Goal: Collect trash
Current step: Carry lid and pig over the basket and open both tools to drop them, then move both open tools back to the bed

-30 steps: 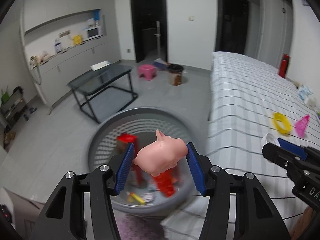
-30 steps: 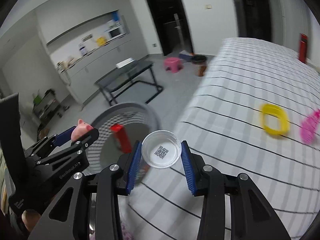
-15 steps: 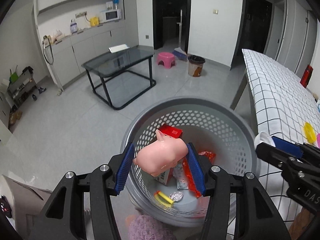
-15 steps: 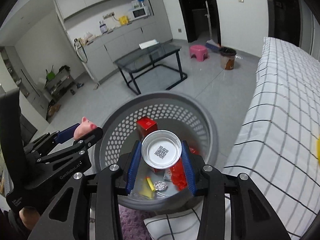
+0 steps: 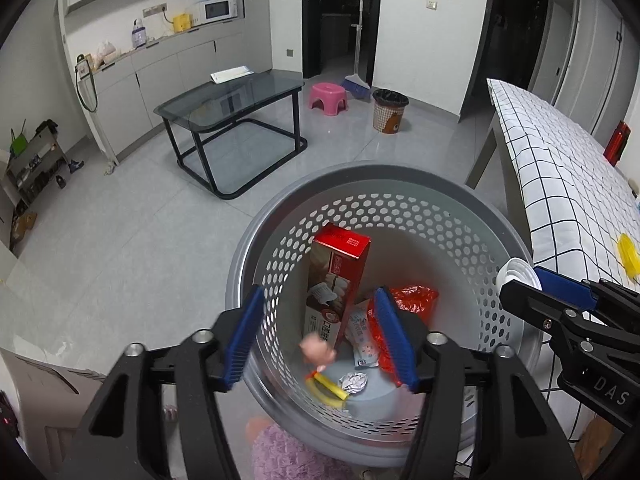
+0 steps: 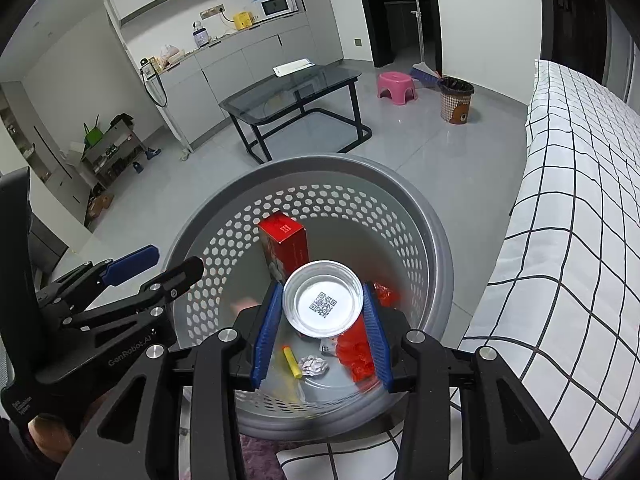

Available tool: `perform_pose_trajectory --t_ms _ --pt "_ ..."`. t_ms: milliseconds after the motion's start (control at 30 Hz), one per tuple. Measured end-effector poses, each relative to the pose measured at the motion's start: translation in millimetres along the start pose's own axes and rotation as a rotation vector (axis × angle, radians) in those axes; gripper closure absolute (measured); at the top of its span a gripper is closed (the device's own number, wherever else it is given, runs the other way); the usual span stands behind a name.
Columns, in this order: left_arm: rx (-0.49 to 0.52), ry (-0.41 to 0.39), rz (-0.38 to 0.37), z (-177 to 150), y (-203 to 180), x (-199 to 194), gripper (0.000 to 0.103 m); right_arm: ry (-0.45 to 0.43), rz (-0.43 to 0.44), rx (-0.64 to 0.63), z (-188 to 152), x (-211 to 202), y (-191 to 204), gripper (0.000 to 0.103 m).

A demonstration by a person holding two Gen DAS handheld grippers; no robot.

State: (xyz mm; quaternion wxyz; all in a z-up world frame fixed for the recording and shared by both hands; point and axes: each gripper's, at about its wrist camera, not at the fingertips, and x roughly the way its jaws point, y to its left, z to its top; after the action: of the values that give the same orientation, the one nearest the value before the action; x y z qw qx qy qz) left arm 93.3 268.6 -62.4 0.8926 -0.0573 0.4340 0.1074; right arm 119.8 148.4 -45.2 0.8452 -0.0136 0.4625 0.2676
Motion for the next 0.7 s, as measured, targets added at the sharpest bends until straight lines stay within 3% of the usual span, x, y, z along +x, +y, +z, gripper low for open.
perform_pose_trajectory --t_ms 67,700 --pt "-0.007 -0.004 -0.001 -1 1 -1 0.034 -0.011 -0.001 0.000 -1 -2 0 0.038" --pt "-0.020 -0.027 0.017 -9 8 -26 0.034 -0.051 -0.005 0.005 -9 -21 -1 0.037"
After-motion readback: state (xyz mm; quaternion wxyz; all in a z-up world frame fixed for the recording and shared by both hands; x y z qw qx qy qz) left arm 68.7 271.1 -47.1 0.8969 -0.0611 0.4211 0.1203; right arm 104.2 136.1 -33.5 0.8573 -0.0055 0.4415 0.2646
